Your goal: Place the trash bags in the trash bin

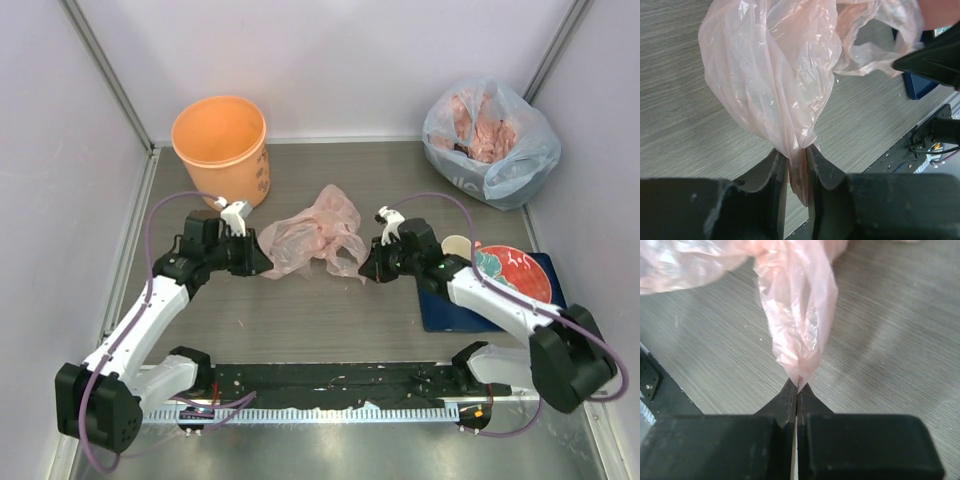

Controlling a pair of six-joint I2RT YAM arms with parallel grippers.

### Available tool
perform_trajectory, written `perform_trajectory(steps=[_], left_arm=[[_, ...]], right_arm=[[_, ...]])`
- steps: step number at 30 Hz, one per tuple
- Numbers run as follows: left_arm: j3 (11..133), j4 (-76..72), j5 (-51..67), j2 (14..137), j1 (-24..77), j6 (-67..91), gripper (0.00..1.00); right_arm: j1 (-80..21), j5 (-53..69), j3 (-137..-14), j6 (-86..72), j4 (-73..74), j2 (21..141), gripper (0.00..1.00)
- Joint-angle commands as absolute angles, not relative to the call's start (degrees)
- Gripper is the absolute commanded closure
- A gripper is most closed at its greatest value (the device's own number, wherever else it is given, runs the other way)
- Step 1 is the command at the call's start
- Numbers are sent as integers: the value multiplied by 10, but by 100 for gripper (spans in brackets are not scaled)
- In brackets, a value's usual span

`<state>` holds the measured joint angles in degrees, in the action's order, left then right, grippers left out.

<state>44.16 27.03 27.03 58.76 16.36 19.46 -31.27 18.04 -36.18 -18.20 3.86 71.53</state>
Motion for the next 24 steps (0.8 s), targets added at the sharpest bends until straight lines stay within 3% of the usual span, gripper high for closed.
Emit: perform_trajectory(steps=[1,7,15,18,20,21,22,23,24], left_arm=[[401,159,292,556,156,249,72],[329,3,290,549,156,340,49],[292,-84,273,639,150,391,45],[300,-89,272,670,149,390,50],[304,-92,275,683,145,385,65],[307,-91,289,696,144,384,84],[309,-86,301,701,144,381,94],[314,-78,309,705,144,381,100],[314,-64,326,706,144,381,100]], right_arm=[[-311,189,-394,-138,92,638,99],[-310,243,-413,-109,167,606,99],[-309,282,-433,-89,198,603,99],[-302,300,-436,-85,207,604,99],[-295,304,-436,-81,214,601,99],[-294,298,-439,-73,218,602,99],[-290,291,-439,-72,222,605,99],[-279,281,-440,-72,222,606,99],[-275,256,-442,-76,220,609,94]])
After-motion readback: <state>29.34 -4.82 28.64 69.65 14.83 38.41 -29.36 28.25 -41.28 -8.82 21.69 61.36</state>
